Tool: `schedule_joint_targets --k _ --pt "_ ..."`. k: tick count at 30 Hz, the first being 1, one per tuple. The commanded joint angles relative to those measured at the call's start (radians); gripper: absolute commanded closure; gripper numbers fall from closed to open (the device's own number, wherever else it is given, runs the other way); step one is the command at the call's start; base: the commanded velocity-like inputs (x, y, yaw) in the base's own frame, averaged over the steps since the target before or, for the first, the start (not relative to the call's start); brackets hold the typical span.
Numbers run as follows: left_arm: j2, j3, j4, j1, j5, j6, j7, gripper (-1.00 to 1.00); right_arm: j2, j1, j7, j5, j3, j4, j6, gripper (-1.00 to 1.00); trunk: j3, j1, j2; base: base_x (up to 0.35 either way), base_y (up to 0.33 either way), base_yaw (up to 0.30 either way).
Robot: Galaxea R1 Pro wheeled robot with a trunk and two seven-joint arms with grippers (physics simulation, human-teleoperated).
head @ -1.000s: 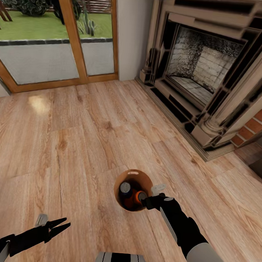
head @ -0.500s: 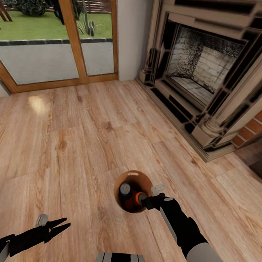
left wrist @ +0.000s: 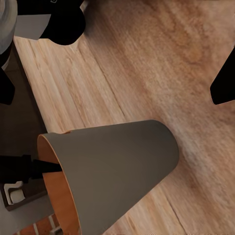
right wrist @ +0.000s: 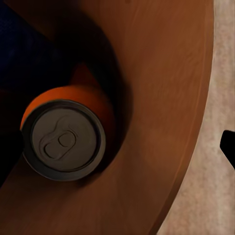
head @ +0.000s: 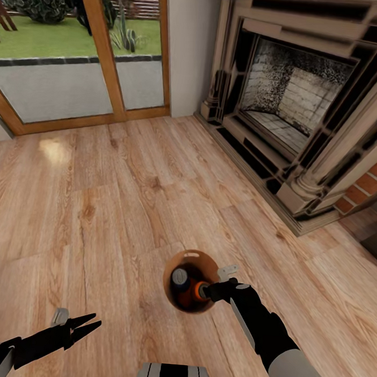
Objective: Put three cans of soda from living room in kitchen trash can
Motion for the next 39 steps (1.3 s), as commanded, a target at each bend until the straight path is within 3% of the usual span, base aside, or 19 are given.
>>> schedule_joint_targets --k 1,19,24,39 --pt "0.000 0.000 0.000 0.000 0.000 0.000 0.000 -1.00 0.000 0.000 0.000 0.000 0.000 0.000 0.000 -1.00 0.000 0.000 0.000 0.040 0.000 0.000" --pt "0.000 0.000 0.000 0.000 0.000 0.000 0.000 -1.00 0.000 0.000 0.000 0.000 0.000 0.000 0.000 -1.00 0.000 0.000 0.000 0.008 0.000 0.000" --pt "0.000 0.000 0.000 0.000 0.000 0.000 0.001 -1.00 0.000 0.000 0.000 0.000 0.000 0.000 0.000 -1.00 0.016 -0.019 0.035 0.000 0.000 0.000" --pt "0.000 0.000 0.000 0.000 0.000 0.000 0.000 -1.00 0.000 0.000 0.000 0.000 0.000 0.000 0.000 -1.00 0.019 -0.023 0.042 0.000 0.000 0.000"
